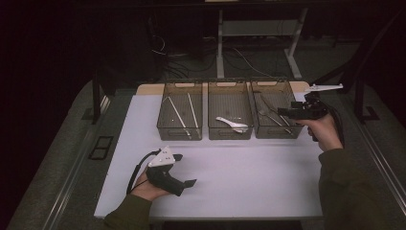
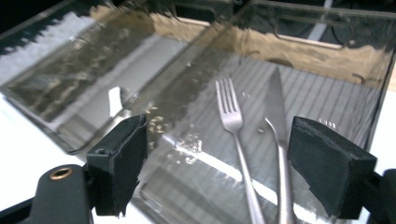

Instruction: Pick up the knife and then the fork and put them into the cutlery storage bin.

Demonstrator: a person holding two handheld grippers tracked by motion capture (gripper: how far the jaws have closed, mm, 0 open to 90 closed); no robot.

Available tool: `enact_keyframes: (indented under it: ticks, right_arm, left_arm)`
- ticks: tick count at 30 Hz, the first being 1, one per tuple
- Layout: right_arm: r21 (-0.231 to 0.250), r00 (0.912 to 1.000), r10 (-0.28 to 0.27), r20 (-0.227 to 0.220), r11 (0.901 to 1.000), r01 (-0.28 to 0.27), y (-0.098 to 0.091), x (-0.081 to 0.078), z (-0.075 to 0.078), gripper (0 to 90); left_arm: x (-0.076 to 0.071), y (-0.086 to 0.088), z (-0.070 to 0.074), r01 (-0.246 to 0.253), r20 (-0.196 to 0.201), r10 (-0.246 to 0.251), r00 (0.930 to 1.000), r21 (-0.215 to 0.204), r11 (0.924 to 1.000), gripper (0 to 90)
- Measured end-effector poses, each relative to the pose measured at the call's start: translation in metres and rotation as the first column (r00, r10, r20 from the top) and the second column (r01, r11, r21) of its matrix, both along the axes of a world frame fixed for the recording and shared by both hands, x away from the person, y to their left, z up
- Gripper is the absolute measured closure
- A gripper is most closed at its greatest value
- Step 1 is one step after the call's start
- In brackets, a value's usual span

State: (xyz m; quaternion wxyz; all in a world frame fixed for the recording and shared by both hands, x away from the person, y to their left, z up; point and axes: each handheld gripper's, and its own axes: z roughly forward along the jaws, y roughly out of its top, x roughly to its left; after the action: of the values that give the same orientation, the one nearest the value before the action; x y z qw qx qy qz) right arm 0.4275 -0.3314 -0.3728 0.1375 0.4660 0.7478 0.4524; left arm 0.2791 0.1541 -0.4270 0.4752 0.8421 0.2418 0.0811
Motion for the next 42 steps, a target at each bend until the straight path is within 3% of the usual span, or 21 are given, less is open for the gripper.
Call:
enact_keyframes:
  ticks: [4,7,11,19,24,31,42]
  right_arm:
    - [0.017,0.9985,0.036,0.041,0.9992,-0.037,0.003,-0.019,0.000,18.8]
    - [0.001,0.9968,0.060,0.052,0.9982,-0.060,0.007,-0.033,0.000,18.4]
    - [0.022,0.9930,0.098,0.065,0.9948,-0.100,0.011,-0.051,-0.003,16.8]
    - [-0.028,0.9821,0.144,0.122,0.9896,-0.141,0.025,-0.085,-0.009,15.7]
    - [0.004,0.9774,0.168,0.128,0.9854,-0.170,0.031,-0.104,-0.015,15.7]
    - [-0.001,0.9704,0.196,0.142,0.9803,-0.197,0.034,-0.125,-0.026,15.6]
    - [-0.012,0.9727,0.203,0.113,0.9792,-0.203,0.038,-0.149,-0.048,14.2]
  left_arm:
    - [0.002,0.000,-0.001,0.002,0.004,-0.002,1.0000,-0.007,1.0000,0.0]
    - [0.002,0.000,-0.002,0.000,0.005,0.000,1.0000,-0.004,1.0000,0.0]
    - [0.002,0.001,-0.002,-0.001,0.007,0.001,1.0000,-0.010,1.0000,0.0]
    - [0.000,0.002,-0.001,-0.006,0.010,0.006,0.9999,-0.009,0.9999,0.0]
    - [0.000,0.003,-0.001,-0.011,0.014,0.011,0.9998,-0.013,0.9999,0.0]
    - [0.000,0.004,0.000,-0.009,0.014,0.009,0.9999,-0.020,0.9998,0.0]
    - [-0.001,0.004,0.001,-0.009,0.010,0.010,0.9999,-0.018,0.9998,0.0]
